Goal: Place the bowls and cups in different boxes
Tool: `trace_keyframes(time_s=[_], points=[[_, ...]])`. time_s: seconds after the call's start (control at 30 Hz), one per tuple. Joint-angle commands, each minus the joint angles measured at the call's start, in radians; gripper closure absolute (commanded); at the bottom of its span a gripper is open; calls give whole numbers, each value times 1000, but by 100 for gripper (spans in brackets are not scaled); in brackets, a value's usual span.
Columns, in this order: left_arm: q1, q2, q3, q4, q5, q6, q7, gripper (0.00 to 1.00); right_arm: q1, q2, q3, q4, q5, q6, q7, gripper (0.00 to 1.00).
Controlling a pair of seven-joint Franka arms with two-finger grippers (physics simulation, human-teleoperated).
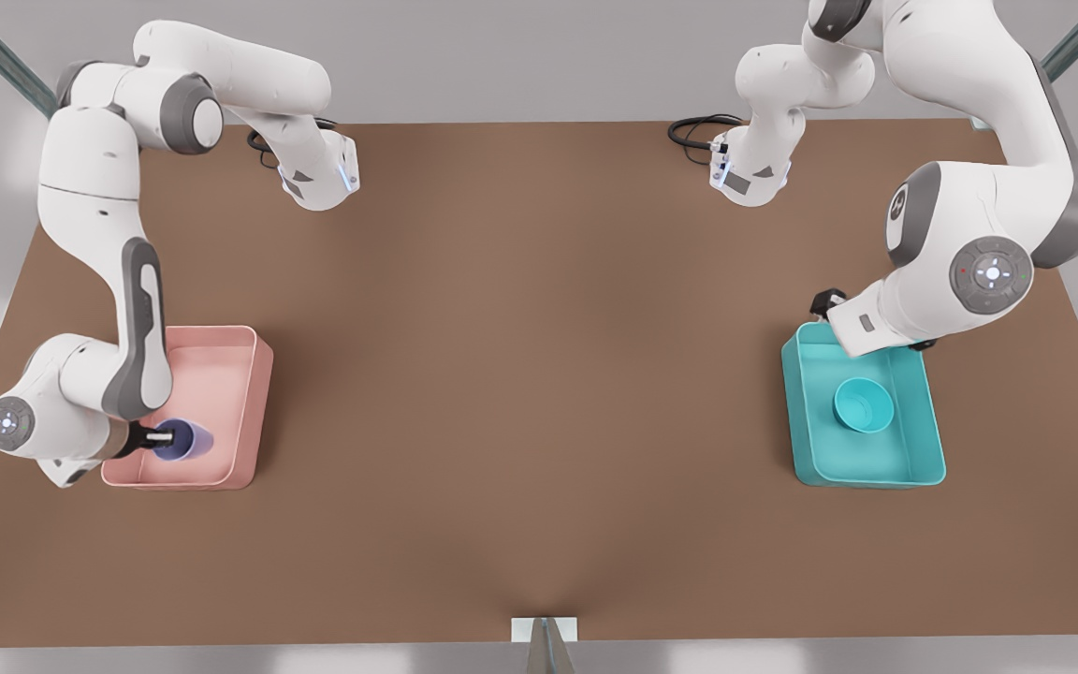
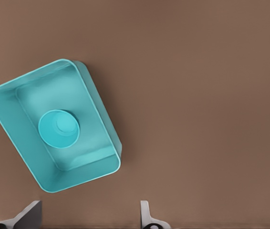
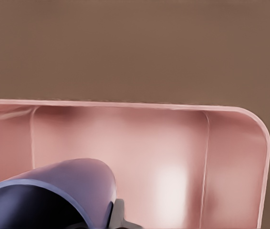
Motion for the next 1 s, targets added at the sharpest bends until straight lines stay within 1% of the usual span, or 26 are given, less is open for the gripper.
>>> trace_keyframes(time_s=[0.0, 0.17, 0.2, 0.23, 0.5, 0.53, 0.6, 0.63, 0.7, 0.73, 0.8, 0.83, 0.87, 0.97], points=[[0, -1, 0, 0, 0, -34, -113, 0, 1, 6, 1, -6, 24, 116, -272, 79], [-5, 0, 0, 0, -1, -31, -113, 0, 1, 6, 3, -32, 92, 42, -258, 79], [0, 3, 0, 0, -11, -29, -110, 0, 1, 8, 3, -32, 93, 25, -260, 36], [0, 3, 0, 0, -12, -31, -110, 0, 1, 8, 3, -32, 93, 24, -264, 0], [3, 0, 0, 2, -12, -37, -112, 0, 1, -6, 7, 7, 95, -39, -266, 0], [3, -1, 0, 2, -12, -37, -112, 0, 3, -20, 9, 11, 95, -70, -266, 0], [3, 0, 0, 2, -12, -37, -112, 0, 10, -112, 9, 46, 121, -309, -214, 0], [3, 0, 0, 0, -12, -37, -113, 0, 24, -136, 7, 106, 106, -442, -82, 0], [3, 0, 0, 2, -12, -52, -112, 0, 93, -140, 3, 303, 64, -766, 213, 0], [3, 0, 0, 2, -12, -52, -112, 0, 133, -166, 1, 366, 41, -869, 317, 0], [5, 0, 0, 0, -14, -54, -112, 0, 142, -310, 1, 355, 8, -875, 337, 0], [3, 0, 0, 0, -14, -54, -113, 0, 142, -412, 11, 288, -42, -858, 343, 0], [2, 0, 0, 0, -14, -54, -115, 0, 141, -472, 18, 165, -42, -762, 342, 0], [3, 2, 0, 2, -14, -54, -115, 0, 130, -485, 24, 129, -42, -743, 342, 0]])
